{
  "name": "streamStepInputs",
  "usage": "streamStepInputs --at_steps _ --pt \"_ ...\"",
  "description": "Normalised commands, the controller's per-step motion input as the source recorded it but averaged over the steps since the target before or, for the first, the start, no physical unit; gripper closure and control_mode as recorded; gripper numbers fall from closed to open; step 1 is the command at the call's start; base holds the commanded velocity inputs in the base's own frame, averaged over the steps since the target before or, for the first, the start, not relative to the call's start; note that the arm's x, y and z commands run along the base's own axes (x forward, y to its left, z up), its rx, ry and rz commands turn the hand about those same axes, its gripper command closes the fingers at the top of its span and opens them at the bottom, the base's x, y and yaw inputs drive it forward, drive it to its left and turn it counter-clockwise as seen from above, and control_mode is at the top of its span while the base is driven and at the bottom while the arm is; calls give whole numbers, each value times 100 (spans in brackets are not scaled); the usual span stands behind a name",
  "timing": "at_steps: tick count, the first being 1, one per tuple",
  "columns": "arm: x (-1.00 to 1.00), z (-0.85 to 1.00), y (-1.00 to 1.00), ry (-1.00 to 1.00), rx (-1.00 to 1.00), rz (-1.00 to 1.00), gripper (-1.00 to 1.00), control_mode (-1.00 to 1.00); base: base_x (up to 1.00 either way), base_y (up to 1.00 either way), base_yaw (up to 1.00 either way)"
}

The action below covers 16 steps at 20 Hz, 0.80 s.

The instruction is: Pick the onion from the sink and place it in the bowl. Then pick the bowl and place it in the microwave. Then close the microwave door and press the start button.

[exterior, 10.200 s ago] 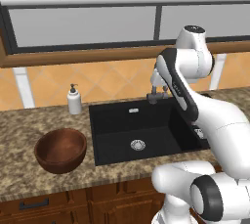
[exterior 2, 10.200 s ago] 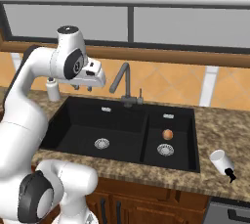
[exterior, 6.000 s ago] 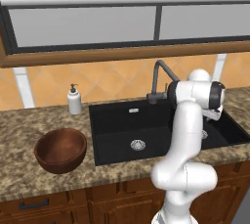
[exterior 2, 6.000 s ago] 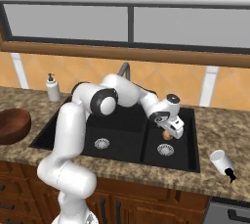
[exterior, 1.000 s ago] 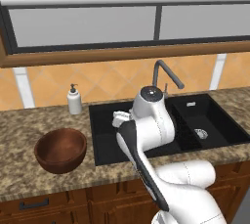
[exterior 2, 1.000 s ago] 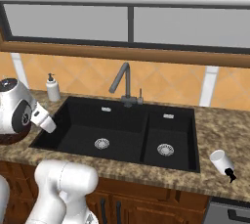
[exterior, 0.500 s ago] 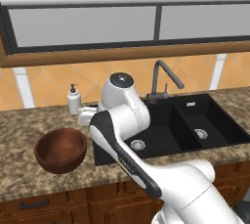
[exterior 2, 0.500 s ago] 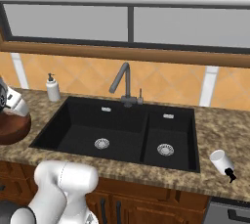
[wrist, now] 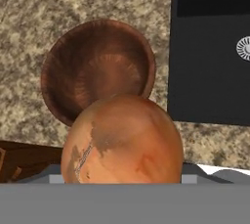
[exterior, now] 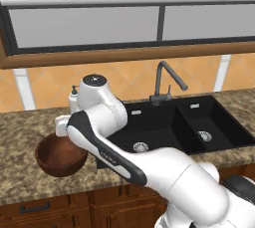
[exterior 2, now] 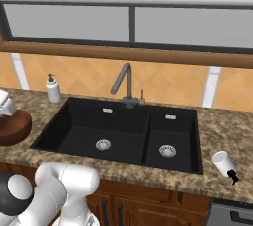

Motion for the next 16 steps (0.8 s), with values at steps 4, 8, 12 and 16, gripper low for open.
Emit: streamStepInputs --at_steps 4,8,12,16 --pt "16 -34 41 9 -7 4 100 -100 0 0 0" --pt "34 -41 9 1 -7 1 100 -100 0 0 0" --pt "45 -26 1 3 -3 0 100 -100 0 0 0" --pt "45 -18 7 9 -3 0 100 -100 0 0 0"
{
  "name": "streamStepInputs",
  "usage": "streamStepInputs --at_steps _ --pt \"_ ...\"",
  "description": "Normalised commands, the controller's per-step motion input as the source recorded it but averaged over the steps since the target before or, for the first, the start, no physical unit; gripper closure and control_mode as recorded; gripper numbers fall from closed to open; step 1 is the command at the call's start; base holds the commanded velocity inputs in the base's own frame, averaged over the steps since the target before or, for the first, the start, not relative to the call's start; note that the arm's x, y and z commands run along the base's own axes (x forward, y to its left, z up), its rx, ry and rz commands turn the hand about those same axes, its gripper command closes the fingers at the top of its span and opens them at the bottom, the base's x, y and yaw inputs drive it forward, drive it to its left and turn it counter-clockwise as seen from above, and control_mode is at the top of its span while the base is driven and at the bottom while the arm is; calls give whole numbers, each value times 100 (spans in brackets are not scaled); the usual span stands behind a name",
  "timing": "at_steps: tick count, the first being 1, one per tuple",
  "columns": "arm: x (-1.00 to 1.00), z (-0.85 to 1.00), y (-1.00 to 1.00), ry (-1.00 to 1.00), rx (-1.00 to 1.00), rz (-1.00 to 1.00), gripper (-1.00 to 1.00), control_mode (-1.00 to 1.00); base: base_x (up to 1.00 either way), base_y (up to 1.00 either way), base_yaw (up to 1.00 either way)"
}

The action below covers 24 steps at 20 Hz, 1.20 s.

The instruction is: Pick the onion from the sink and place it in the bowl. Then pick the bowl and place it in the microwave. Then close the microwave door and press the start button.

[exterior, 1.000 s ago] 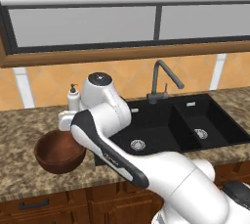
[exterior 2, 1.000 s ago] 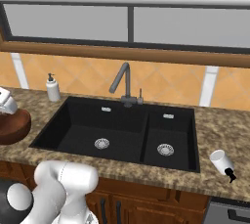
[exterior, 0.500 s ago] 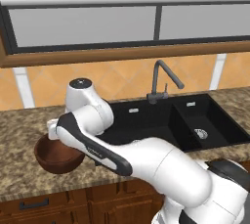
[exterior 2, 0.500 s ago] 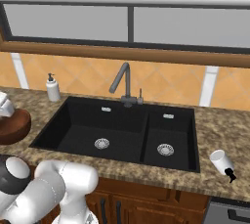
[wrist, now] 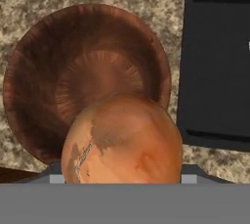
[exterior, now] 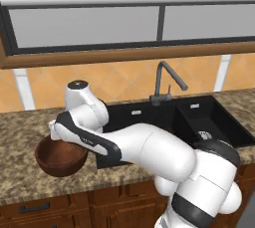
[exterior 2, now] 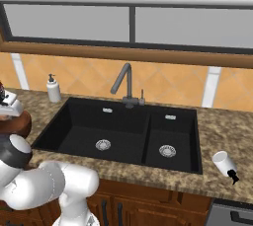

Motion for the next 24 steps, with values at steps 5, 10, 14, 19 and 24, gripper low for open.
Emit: streamStepInputs --at_steps 5,10,14,19,24 --pt "36 -26 11 12 -5 0 100 -100 0 0 0" --pt "22 -43 23 11 -8 0 100 -100 0 0 0" --pt "15 -44 28 10 -8 0 100 -100 0 0 0" --pt "19 -44 33 11 -10 0 100 -100 0 0 0" --pt "19 -41 34 11 -11 0 100 -100 0 0 0"
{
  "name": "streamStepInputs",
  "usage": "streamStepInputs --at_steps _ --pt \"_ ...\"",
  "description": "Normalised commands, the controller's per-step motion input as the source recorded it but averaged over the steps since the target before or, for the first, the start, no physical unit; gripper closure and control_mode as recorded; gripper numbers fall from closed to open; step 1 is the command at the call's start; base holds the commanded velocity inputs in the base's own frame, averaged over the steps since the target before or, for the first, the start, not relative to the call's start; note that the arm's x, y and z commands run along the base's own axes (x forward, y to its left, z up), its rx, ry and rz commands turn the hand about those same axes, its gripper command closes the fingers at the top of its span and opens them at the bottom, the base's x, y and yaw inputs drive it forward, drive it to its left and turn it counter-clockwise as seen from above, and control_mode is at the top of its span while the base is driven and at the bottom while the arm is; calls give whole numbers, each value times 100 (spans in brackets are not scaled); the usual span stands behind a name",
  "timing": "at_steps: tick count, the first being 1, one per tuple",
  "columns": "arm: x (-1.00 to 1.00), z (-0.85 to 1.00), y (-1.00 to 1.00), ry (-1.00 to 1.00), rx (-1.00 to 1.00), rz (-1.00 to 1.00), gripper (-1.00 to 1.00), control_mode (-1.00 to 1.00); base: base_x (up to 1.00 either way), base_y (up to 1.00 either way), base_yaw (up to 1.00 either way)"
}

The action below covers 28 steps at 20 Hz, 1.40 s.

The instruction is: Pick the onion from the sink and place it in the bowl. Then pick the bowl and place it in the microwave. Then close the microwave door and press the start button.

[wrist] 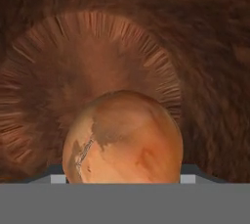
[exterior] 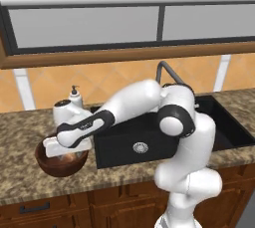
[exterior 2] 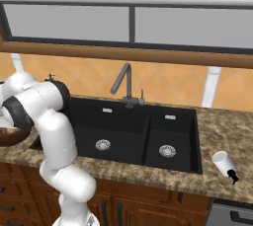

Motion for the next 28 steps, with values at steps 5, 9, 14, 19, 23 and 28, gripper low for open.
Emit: streamStepInputs --at_steps 5,9,14,19,23,28 --pt "5 -25 24 7 -9 0 -100 -100 0 0 0" --pt "0 0 0 0 0 0 -100 -100 0 0 0" --pt "-12 4 -4 -1 0 0 -100 -100 0 0 0" --pt "-46 0 -41 -11 4 0 -100 -100 0 0 0" --pt "-32 18 -39 -21 6 0 -100 -100 0 0 0" --pt "-15 51 -49 -27 13 0 -100 -100 0 0 0"
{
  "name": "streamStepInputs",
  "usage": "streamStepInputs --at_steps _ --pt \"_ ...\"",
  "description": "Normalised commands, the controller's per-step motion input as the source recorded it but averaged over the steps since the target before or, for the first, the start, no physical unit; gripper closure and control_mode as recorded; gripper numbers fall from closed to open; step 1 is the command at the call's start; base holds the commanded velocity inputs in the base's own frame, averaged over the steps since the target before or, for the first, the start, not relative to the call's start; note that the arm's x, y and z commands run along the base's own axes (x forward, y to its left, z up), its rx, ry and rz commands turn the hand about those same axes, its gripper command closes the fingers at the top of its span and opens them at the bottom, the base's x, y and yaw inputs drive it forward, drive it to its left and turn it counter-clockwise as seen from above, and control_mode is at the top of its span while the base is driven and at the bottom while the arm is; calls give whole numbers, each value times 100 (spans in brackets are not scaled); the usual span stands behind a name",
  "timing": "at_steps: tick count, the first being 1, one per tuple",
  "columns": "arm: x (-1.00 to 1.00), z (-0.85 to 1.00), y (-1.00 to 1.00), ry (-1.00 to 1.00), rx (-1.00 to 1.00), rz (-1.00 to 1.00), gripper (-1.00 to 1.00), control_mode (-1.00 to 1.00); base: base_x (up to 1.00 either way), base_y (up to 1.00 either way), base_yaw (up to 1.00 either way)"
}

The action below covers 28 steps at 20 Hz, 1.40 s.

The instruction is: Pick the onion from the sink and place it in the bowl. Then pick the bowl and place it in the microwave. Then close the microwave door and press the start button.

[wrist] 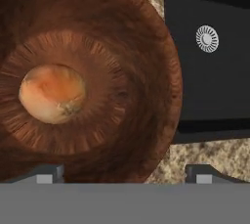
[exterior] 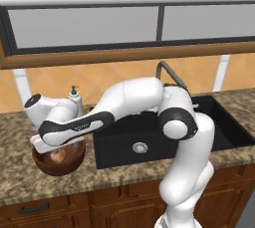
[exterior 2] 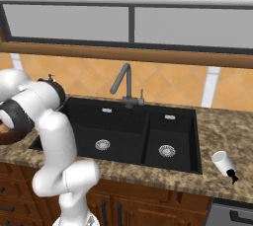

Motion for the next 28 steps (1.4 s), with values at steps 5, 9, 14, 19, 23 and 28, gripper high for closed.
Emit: streamStepInputs --at_steps 5,9,14,19,23,28 --pt "-33 55 -41 -24 14 0 -100 -100 0 0 0" --pt "-44 49 -48 -15 21 0 -100 -100 0 0 0" --pt "-44 31 -78 -1 37 -1 -100 -100 0 0 0" --pt "-2 2 -77 0 45 0 -100 -100 0 0 0" --pt "0 0 -45 2 38 0 -100 -100 0 0 0" --pt "8 -5 9 9 16 -3 -100 -100 0 0 0"
